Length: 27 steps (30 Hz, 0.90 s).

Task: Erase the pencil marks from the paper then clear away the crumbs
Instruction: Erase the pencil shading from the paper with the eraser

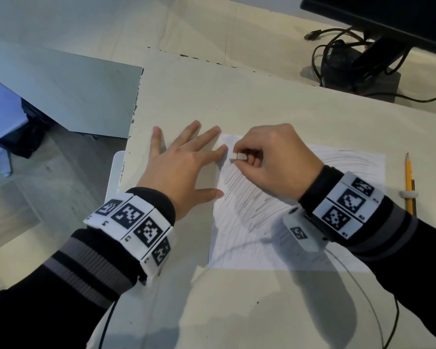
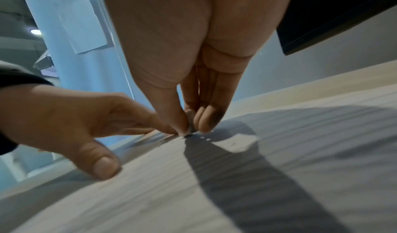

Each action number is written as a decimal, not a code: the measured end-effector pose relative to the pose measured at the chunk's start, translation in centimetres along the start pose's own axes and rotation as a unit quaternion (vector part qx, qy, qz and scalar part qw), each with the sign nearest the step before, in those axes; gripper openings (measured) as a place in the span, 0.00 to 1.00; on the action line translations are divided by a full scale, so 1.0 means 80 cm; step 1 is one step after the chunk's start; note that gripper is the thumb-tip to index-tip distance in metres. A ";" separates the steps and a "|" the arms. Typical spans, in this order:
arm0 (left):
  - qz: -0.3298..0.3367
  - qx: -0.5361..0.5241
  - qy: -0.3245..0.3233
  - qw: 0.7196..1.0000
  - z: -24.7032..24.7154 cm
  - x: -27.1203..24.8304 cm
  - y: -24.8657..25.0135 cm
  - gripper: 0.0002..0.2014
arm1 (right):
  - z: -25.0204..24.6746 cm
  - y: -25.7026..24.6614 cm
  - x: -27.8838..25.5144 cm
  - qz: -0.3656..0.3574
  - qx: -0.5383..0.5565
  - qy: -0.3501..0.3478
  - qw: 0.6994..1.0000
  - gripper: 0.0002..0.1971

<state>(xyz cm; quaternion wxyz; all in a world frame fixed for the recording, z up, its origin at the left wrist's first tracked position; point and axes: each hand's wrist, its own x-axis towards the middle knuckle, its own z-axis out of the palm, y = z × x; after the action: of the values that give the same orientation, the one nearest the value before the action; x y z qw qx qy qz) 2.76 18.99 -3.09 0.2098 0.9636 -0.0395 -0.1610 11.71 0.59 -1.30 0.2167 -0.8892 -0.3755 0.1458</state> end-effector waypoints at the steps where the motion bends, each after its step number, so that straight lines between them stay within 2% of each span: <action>1: 0.001 0.001 0.000 1.000 0.001 -0.001 -0.001 0.38 | 0.000 0.000 0.001 -0.001 0.000 0.004 1.000 0.03; 5: 0.006 0.004 0.001 1.000 0.003 -0.002 -0.002 0.40 | 0.005 -0.011 -0.009 -0.056 0.023 -0.064 0.996 0.02; 8: 0.010 0.017 -0.003 1.000 0.005 -0.002 -0.004 0.44 | -0.001 -0.002 -0.001 -0.026 0.018 -0.041 0.999 0.04; 11: 0.013 0.019 -0.006 1.000 0.007 -0.003 -0.007 0.48 | 0.008 -0.007 -0.008 -0.050 0.017 -0.050 0.997 0.03; 13: 0.014 0.018 -0.005 1.000 0.008 -0.004 -0.007 0.48 | 0.012 -0.012 -0.014 -0.062 0.027 -0.078 0.995 0.02; 17: 0.012 0.019 -0.005 1.000 0.008 -0.003 -0.007 0.48 | 0.005 -0.002 -0.005 -0.024 0.033 -0.026 0.999 0.04; 21: 0.014 0.013 -0.004 1.000 0.007 -0.004 -0.006 0.48 | 0.012 -0.014 -0.015 -0.051 0.037 -0.076 0.995 0.04; 25: 0.012 0.015 -0.005 1.000 0.007 -0.003 -0.006 0.48 | 0.002 -0.005 -0.005 -0.010 0.019 -0.030 0.999 0.05; 27: 0.012 0.012 -0.002 1.000 0.008 -0.004 -0.007 0.48 | 0.006 -0.010 -0.011 -0.024 0.026 -0.051 0.998 0.05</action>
<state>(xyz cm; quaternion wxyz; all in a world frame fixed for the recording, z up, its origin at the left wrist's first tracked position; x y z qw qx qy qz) 2.29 19.29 -3.75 0.2003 0.9652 -0.0534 -0.1597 10.44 0.57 -1.25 0.2235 -0.8654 -0.4038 0.1951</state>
